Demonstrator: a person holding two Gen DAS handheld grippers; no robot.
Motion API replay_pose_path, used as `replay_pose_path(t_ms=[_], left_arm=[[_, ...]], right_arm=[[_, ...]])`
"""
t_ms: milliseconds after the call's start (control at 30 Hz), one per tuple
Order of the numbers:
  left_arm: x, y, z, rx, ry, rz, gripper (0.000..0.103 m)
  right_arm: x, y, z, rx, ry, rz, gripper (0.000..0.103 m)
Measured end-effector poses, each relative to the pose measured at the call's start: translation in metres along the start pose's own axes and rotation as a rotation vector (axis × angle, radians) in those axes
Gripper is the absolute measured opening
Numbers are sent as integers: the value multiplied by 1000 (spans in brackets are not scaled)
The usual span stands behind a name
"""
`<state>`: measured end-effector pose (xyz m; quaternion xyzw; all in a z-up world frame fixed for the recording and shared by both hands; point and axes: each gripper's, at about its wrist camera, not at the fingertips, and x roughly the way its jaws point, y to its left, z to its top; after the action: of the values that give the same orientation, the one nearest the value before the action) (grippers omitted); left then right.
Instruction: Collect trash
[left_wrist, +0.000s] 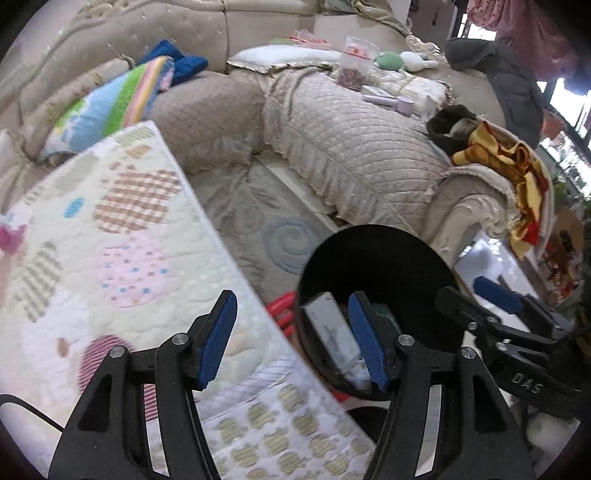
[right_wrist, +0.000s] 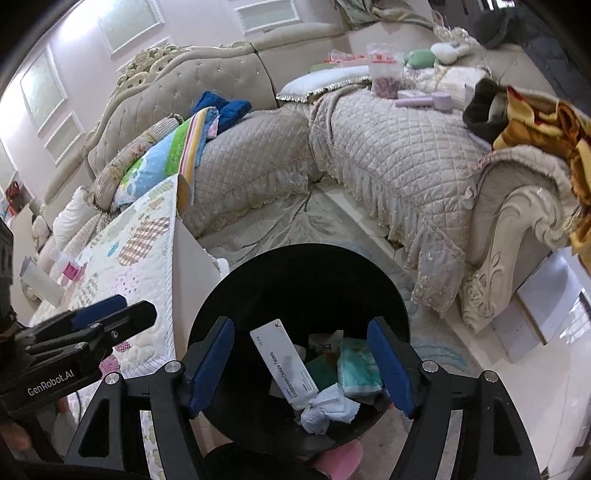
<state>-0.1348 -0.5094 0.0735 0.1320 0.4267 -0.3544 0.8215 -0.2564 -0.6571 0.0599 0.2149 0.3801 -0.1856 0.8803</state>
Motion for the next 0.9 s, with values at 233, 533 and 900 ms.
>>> replay_pose_path(t_ms=[233, 533, 900], left_arm=[[-39, 13, -9, -23, -84, 18, 62], [-96, 25, -16, -19, -220, 32, 62], [-143, 36, -28, -7, -349, 41, 62]], right_arm=[[-25, 22, -2, -41, -67, -25, 72], [-66, 55, -3, -91, -184, -75, 73], [-100, 85, -10, -106, -296, -123, 73]])
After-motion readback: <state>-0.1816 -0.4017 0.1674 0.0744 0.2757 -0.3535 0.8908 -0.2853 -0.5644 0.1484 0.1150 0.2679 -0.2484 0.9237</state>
